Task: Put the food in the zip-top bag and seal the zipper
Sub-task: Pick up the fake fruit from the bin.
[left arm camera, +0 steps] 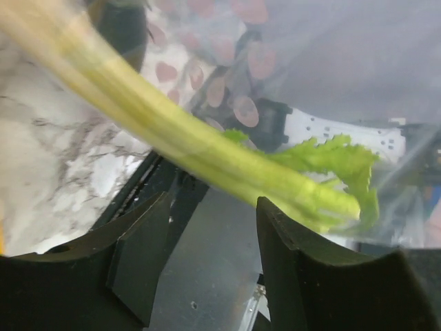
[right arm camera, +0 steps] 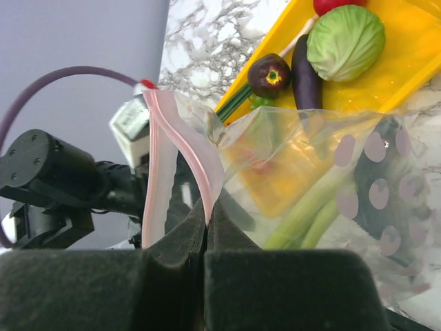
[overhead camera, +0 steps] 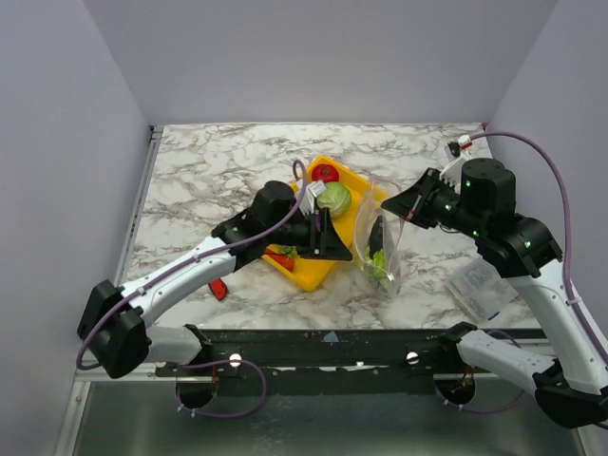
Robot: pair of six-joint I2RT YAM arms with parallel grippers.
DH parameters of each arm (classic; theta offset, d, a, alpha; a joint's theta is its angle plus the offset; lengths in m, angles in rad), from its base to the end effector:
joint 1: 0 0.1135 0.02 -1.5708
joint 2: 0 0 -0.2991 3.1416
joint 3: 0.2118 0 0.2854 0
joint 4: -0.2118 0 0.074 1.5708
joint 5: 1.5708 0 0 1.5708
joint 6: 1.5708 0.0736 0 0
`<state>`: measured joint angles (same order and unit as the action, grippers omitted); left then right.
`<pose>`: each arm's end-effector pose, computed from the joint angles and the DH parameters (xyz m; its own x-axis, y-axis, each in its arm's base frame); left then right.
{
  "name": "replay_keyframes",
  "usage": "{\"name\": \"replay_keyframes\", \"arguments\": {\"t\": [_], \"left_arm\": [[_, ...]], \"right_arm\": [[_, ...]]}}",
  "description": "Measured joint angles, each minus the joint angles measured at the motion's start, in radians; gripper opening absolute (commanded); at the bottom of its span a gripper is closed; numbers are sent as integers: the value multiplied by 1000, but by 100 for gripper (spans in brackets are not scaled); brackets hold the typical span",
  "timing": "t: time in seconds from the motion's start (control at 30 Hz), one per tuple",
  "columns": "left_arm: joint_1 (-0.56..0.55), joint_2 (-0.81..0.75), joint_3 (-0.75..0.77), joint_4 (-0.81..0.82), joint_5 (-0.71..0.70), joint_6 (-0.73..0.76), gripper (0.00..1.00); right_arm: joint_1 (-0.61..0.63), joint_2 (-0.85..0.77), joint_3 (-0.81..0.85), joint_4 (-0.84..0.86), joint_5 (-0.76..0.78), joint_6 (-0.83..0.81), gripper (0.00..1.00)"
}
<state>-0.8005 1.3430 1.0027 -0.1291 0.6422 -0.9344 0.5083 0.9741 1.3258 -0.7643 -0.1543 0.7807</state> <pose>0.2149 -0.2848 0.3082 -0.9486 0.0528 -0.3121 0.3093 0.3646 -0.8783 0.1933 0.1207 0.4545 -0.6739 0.4206 -0.6074 -0.1825 0.7019 0.6885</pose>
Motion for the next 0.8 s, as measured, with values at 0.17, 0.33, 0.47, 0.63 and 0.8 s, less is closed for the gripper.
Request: {"name": "replay_keyframes", "arguments": {"t": [0.17,0.33,0.47,0.63,0.8], "left_arm": [[118,-160,-53,-104,-18,85,63],[201,-267,-52,-264,-150,225,65],[223,-268,-52,-369,-272,309,66],[240,-216,-52,-424,-391,376,66],[252,-90,-13,-433,-457,408,66]], "right_arm": [[0,0,12,-32,43,-21,1],[0,-1,14,-59,85,-42,1],[0,-4,14,-75,107,-55,1],[0,-15,14,-86,124,-66,0],[0,-28,14,-92,138,-68,1]]}}
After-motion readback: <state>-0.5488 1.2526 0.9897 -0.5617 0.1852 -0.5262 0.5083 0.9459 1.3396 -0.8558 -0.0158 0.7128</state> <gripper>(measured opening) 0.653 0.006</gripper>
